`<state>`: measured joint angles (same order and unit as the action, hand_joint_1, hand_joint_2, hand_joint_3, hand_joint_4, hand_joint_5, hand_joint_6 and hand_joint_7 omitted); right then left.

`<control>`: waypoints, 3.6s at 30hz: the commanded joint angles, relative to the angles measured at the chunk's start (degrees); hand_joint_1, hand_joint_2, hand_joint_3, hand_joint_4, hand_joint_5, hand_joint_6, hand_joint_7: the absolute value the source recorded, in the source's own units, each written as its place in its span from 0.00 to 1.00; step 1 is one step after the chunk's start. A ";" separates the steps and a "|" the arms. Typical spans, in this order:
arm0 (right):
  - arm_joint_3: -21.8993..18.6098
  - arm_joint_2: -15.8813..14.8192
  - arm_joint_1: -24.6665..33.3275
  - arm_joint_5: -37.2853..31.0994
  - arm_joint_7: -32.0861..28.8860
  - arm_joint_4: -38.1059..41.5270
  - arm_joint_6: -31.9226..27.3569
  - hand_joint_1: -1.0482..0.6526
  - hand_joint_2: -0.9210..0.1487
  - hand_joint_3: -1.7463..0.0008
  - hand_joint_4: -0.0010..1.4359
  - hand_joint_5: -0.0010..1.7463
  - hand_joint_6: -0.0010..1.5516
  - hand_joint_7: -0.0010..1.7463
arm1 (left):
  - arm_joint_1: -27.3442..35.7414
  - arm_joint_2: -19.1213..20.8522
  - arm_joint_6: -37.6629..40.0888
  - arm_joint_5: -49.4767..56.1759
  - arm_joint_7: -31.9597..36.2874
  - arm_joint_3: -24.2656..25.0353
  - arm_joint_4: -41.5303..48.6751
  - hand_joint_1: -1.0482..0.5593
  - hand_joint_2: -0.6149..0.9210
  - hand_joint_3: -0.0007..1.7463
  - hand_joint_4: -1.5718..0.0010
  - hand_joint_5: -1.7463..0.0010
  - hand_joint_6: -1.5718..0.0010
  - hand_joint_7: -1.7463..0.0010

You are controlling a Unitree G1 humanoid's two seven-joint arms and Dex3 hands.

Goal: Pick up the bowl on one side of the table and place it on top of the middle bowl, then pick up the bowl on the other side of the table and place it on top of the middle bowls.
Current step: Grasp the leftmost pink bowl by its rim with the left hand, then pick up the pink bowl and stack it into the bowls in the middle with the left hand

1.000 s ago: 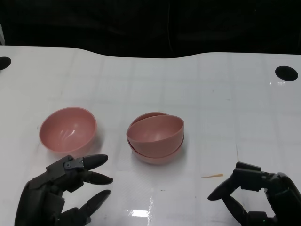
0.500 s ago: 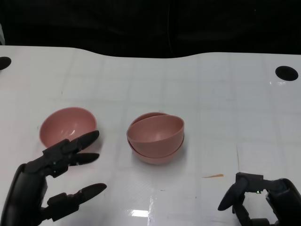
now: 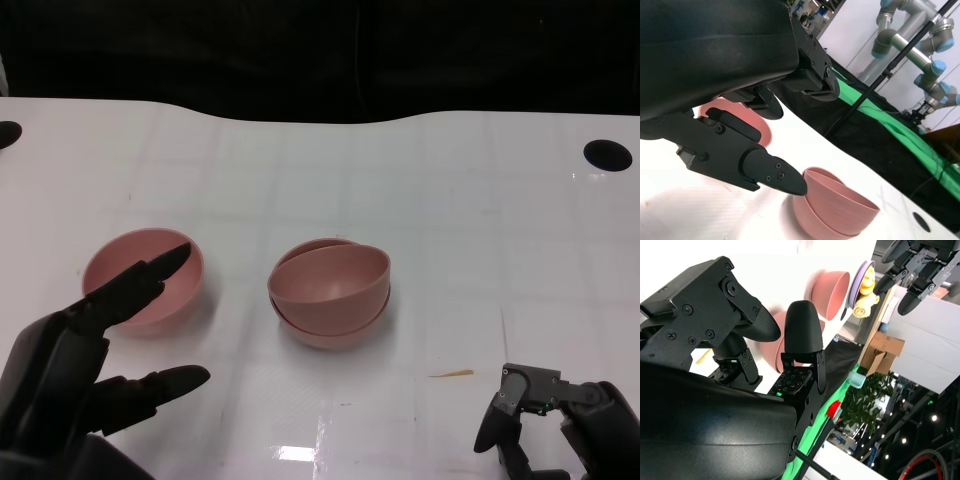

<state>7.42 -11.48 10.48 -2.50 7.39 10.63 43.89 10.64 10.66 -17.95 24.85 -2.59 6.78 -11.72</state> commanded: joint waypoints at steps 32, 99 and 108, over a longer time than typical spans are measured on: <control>-1.46 1.83 2.31 -0.39 1.60 -3.34 -2.58 0.55 0.50 0.19 0.61 1.00 0.52 0.80 | -20.37 9.80 28.71 39.04 7.28 -20.44 17.75 0.33 0.97 0.00 0.69 0.87 0.72 0.99; -1.85 2.41 3.01 -1.69 0.71 -4.02 -2.14 0.54 0.52 0.18 0.62 1.00 0.52 0.81 | -32.16 16.96 16.85 26.63 18.42 -27.56 22.03 0.50 0.97 0.19 0.45 0.00 0.59 0.00; -1.79 2.59 2.89 -1.72 0.61 -3.86 -2.09 0.54 0.53 0.17 0.62 1.00 0.52 0.81 | -32.28 16.34 14.88 25.38 14.50 -26.91 16.71 0.49 0.84 0.44 0.45 0.00 0.57 0.02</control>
<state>6.26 -8.87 13.32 -4.42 8.31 6.58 41.28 -21.81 26.71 -2.61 50.78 12.76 -20.78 5.91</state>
